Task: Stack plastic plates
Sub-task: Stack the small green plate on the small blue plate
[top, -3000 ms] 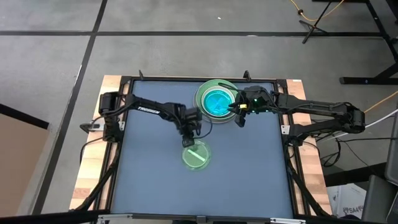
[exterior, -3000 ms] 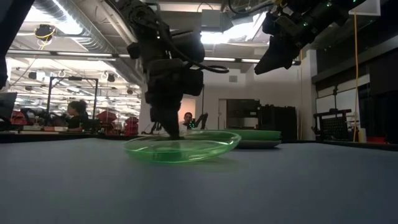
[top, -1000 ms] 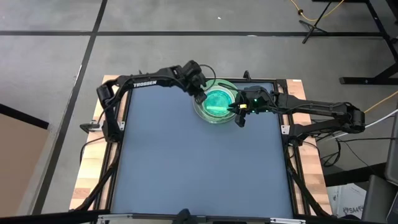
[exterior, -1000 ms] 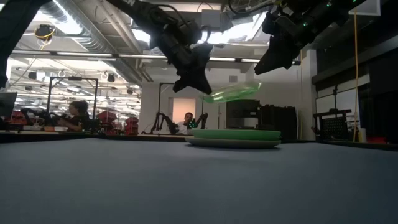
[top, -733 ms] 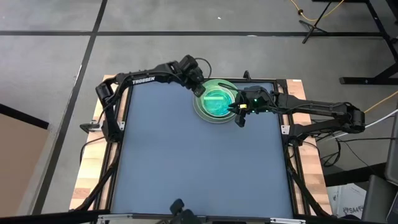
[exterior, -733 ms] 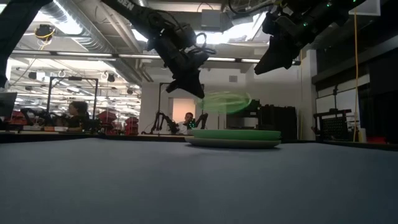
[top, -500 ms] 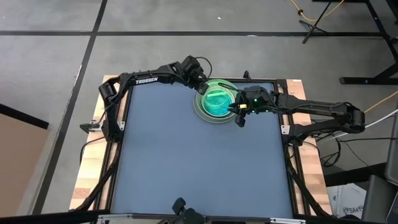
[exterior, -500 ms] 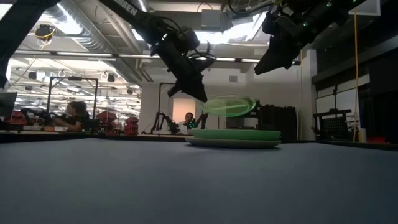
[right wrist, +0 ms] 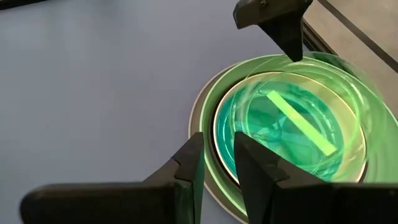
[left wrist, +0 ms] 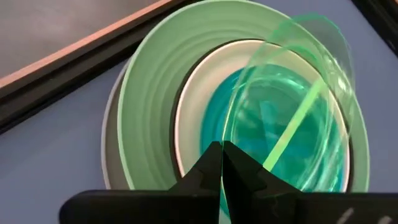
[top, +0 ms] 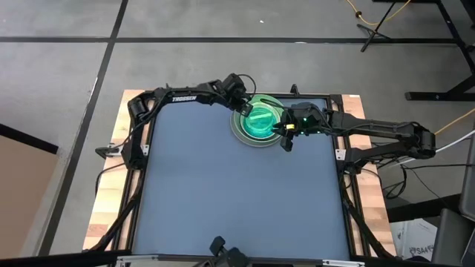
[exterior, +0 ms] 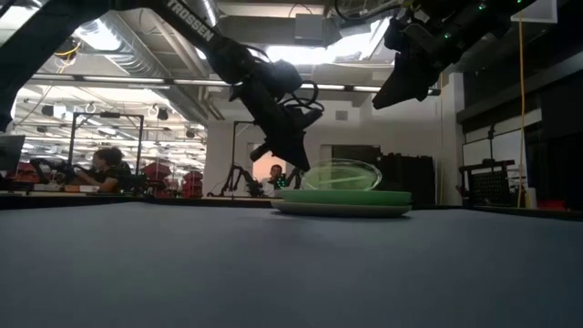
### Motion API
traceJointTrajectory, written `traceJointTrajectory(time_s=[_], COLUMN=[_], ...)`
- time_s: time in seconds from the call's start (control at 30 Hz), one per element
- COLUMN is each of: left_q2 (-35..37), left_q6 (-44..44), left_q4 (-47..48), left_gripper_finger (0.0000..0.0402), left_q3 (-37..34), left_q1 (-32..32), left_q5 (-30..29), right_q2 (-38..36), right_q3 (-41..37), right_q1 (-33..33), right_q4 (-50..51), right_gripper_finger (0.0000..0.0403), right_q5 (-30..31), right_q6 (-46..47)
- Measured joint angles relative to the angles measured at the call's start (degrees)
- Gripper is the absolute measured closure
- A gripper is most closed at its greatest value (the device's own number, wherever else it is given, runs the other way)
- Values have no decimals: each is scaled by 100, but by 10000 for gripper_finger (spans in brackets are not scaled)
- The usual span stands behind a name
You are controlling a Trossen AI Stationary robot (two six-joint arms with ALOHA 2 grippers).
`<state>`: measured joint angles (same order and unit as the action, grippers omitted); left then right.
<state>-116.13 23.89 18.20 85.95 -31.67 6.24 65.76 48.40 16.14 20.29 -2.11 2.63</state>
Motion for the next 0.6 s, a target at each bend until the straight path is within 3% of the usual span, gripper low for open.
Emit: traceJointTrajectory(time_s=[0.2,0.6], left_q2=[-1,-1], left_q6=[1,-3], left_q4=[2,9], left_gripper_finger=[401,401], left_q3=[0,0], left_q1=[141,526], left_q5=[-205,-1190], right_q2=[0,0], right_q3=[0,0], right_q1=[-1,-2], right_q4=[1,0], right_gripper_finger=[324,324], right_q5=[0,0], right_q6=[0,1])
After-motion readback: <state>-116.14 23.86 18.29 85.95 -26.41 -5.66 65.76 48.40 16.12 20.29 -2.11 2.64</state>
